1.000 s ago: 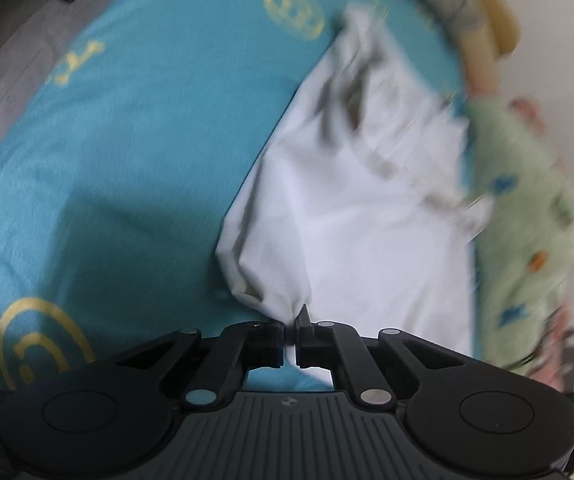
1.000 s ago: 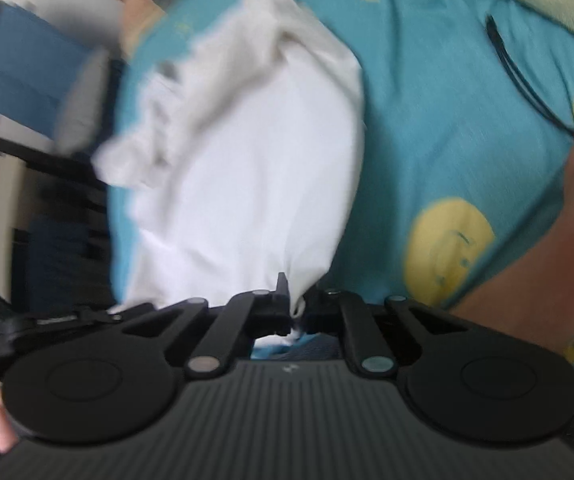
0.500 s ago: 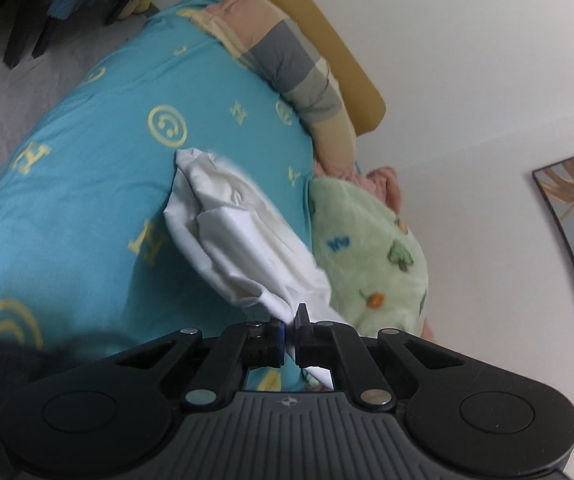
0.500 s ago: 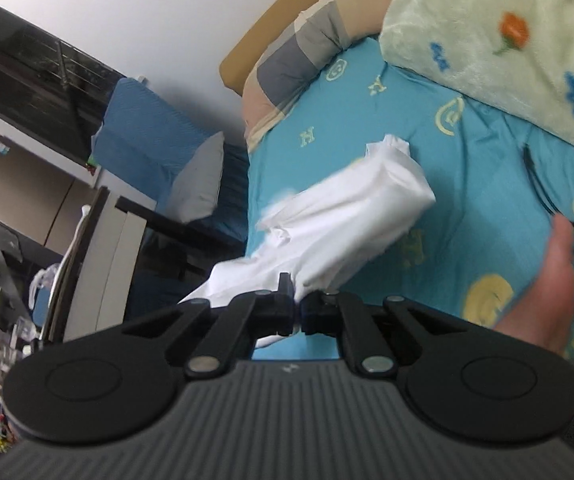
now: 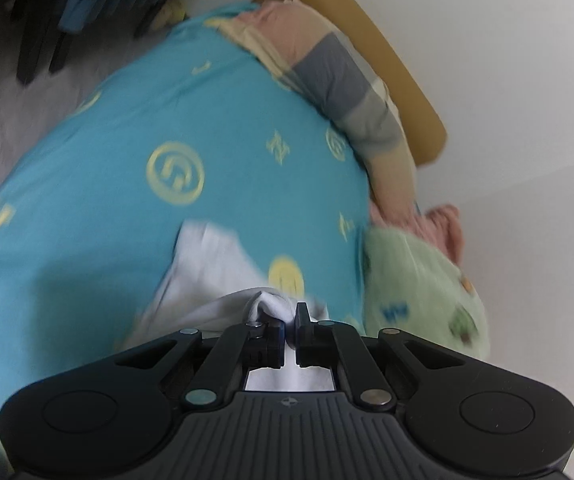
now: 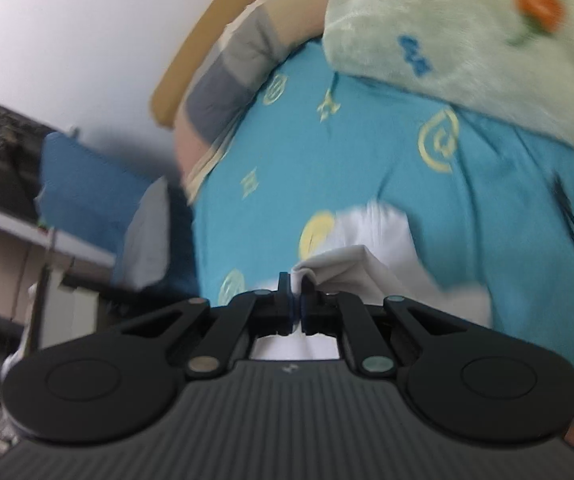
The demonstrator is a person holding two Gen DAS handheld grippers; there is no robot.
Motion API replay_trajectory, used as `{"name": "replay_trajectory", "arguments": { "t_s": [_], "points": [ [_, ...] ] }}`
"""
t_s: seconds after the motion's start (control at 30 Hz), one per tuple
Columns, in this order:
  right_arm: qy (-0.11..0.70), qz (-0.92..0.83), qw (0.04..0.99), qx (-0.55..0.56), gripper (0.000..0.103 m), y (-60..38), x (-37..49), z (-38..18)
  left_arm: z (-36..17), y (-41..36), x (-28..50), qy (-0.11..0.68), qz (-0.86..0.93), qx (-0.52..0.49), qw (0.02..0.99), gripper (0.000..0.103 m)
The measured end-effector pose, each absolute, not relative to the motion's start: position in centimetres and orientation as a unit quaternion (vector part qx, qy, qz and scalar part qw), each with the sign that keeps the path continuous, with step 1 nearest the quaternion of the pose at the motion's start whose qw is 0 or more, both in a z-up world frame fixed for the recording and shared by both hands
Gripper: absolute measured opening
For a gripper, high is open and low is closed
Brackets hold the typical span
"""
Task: Fold clothes
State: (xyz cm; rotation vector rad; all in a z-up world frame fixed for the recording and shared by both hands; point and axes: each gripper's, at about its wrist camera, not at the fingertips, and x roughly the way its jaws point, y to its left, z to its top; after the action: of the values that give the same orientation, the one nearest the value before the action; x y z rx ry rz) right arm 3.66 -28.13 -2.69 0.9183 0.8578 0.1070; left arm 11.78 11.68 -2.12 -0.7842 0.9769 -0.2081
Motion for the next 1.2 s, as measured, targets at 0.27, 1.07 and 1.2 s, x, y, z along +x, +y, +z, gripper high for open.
{"name": "replay_trajectory", "arguments": {
  "t_s": [0.27,1.07,1.2],
  "points": [
    [0.408,0.054,0.815,0.409,0.008,-29.1,10.3,-9.7,-9.2,11.3,17.9,0.458,-0.098,-0.364,0.805,0.006],
    [0.436,0.082,0.692,0.57,0.087,-25.5,-3.0,-11.7,-13.6,8.3,5.1,0.535,-0.143,-0.464,0.691,0.088],
    [0.455,0.034,0.658,0.599,0.086,-26.0,-2.6,-14.8,-16.0,9.4,6.1,0.527,-0.103,-0.519,0.665,0.089]
  ]
}}
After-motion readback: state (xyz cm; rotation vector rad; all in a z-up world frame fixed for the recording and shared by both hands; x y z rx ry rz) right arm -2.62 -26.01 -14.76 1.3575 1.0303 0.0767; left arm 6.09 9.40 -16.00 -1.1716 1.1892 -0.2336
